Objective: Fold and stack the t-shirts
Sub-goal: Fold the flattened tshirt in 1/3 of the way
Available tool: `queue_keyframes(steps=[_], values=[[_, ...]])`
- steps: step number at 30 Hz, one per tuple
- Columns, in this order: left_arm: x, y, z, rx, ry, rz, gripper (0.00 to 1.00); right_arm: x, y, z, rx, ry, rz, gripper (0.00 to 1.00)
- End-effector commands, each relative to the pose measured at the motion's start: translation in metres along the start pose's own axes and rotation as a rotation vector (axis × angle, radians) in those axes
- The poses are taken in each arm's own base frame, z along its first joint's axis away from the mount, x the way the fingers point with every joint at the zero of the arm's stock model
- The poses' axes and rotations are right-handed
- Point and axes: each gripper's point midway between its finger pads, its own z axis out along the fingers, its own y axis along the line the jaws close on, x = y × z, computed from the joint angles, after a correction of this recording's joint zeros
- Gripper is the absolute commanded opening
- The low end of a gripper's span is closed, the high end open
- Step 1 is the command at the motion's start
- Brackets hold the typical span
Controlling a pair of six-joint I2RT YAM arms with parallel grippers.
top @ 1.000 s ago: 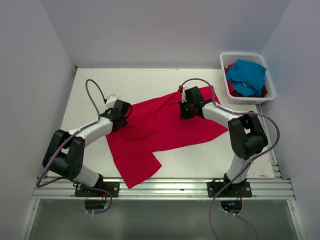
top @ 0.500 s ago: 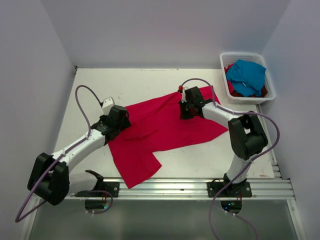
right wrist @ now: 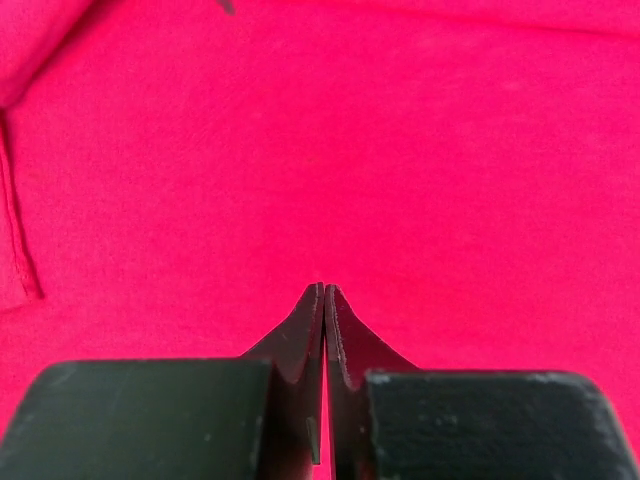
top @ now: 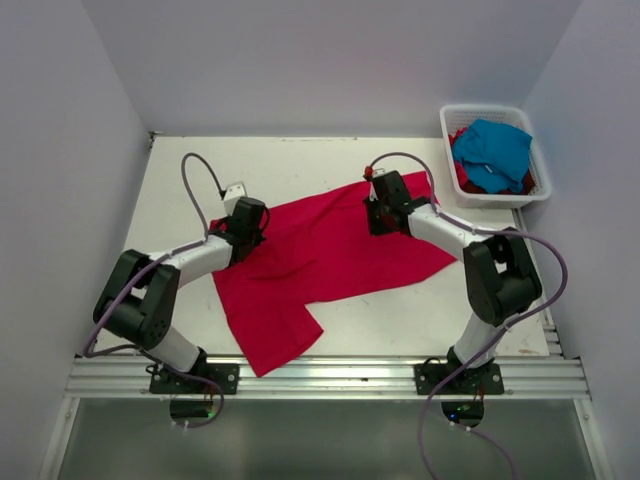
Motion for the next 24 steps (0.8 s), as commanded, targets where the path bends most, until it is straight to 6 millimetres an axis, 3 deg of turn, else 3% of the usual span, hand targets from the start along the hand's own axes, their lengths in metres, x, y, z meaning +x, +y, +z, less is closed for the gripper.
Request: queue_keyframes(steps=[1, 8, 11, 17, 18, 20, 21, 23, 24], values=[[-0.016, -0.01, 0.014, 0.033, -0.05, -0.042, 0.0, -0.026, -0.011, -0.026, 0.073, -0.098, 0.022, 0.0], [0.011, 0.025, 0.035, -0.077, 0.039, -0.07, 0.0, -0.017, -0.009, -0.026, 0.062, -0.092, 0.032, 0.0], [0.016, 0.029, 0.044, -0.085, 0.067, -0.083, 0.0, -0.008, -0.008, -0.023, 0.053, -0.076, 0.042, 0.0], [0.008, 0.028, 0.066, -0.083, 0.091, -0.081, 0.0, 0.004, -0.013, -0.021, 0.066, -0.065, 0.047, 0.0], [-0.002, 0.023, 0.07, -0.072, 0.078, -0.079, 0.0, 0.005, -0.014, -0.021, 0.071, -0.066, 0.049, 0.0], [-0.003, 0.025, 0.081, -0.075, 0.096, -0.068, 0.0, 0.002, -0.017, -0.025, 0.088, -0.08, 0.051, 0.0], [-0.015, 0.021, 0.086, -0.066, 0.079, -0.073, 0.0, 0.0, -0.018, -0.025, 0.099, -0.087, 0.057, 0.0], [-0.01, 0.029, 0.096, -0.095, 0.121, -0.041, 0.0, -0.008, -0.028, -0.03, 0.158, -0.118, 0.079, 0.0], [-0.024, 0.024, 0.101, -0.085, 0.102, -0.041, 0.0, -0.014, -0.031, -0.032, 0.181, -0.134, 0.087, 0.0]])
